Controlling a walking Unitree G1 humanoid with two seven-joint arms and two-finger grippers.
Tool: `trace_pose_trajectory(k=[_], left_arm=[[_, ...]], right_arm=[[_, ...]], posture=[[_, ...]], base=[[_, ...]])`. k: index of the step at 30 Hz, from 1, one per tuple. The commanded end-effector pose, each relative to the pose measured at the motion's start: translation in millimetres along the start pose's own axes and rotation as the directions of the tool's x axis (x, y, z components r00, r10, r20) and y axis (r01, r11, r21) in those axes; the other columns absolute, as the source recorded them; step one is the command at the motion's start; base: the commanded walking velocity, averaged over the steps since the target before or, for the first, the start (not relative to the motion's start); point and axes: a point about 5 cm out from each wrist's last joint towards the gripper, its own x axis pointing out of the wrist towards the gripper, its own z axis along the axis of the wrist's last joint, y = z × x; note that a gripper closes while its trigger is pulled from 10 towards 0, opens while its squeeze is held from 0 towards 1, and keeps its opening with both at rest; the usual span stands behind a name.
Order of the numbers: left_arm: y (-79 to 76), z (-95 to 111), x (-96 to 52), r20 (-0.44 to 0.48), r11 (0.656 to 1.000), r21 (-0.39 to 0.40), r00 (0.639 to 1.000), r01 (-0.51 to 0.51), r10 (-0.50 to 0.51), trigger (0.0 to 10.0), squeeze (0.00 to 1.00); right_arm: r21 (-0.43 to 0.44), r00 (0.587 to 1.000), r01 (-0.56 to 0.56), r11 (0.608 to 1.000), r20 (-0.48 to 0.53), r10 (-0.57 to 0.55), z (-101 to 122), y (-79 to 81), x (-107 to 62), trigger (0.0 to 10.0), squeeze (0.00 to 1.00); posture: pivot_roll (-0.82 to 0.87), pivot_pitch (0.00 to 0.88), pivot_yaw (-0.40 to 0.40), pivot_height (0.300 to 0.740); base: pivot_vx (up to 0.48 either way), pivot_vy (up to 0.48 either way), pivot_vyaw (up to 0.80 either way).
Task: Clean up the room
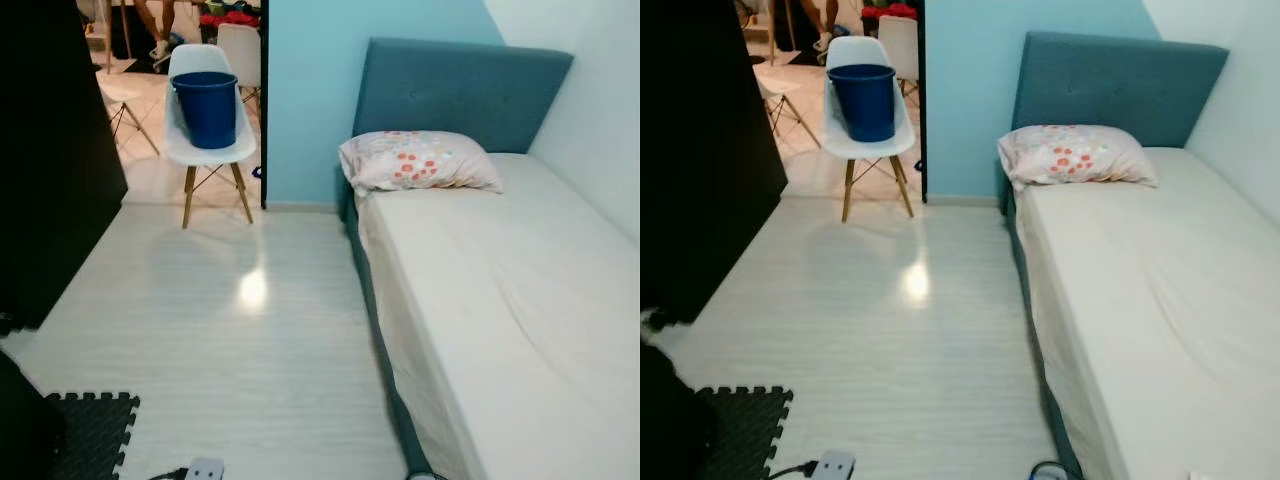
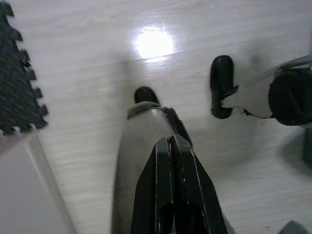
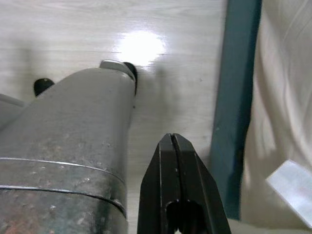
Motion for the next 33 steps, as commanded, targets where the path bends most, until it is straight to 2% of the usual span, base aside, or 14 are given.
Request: trace_pose_trajectory(k=[1, 6, 12, 26, 33], left_arm=[[-4.3, 2.1, 0.4, 0.005, 1.0, 0.007, 1.0, 0.013, -0.013, 10.0, 0.0], [-4.5, 2.9, 0.5, 0.008, 1.0, 0.008, 1.0, 0.014, -0.014, 10.0, 0.0], [-4.7, 3.5, 0.5, 0.01, 1.0, 0.01, 1.0, 0.014, -0.014, 10.0, 0.0], [-4.2, 4.7, 0.6, 0.013, 1.0, 0.019, 1.0, 0.007, -0.007, 10.0, 0.0], [-4.0, 4.7, 0.6, 0.013, 1.0, 0.024, 1.0, 0.006, -0.006, 10.0, 0.0]], right_arm=[[0.001, 0.999, 0.016, 1.0, -0.034, -0.016, -9.4, -2.8, -0.8, 10.0, 0.0], [0.004, 0.999, 0.023, 1.0, -0.033, -0.023, -9.0, -3.4, -0.8, 10.0, 0.0], [0.01, 0.999, 0.027, 1.0, -0.03, -0.027, -8.5, -3.7, -0.8, 10.0, 0.0], [0.007, 0.999, 0.03, 1.0, -0.024, -0.03, -6.9, -3.8, -0.6, 10.0, 0.0], [0.004, 0.999, 0.031, 1.0, -0.023, -0.031, -6.8, -3.7, -0.6, 10.0, 0.0]], posture=[[-0.02, 0.0, -0.076, 0.74], [-0.02, 0.0, -0.076, 0.74], [-0.02, 0.0, -0.076, 0.74], [-0.02, 0.0, -0.082, 0.74], [-0.02, 0.0, -0.081, 0.74]], base=[[0.0, 0.0, 0.0], [0.0, 0.0, 0.0], [0.0, 0.0, -0.8], [0.0, 0.0, 0.0], [0.0, 0.0, -0.8]])
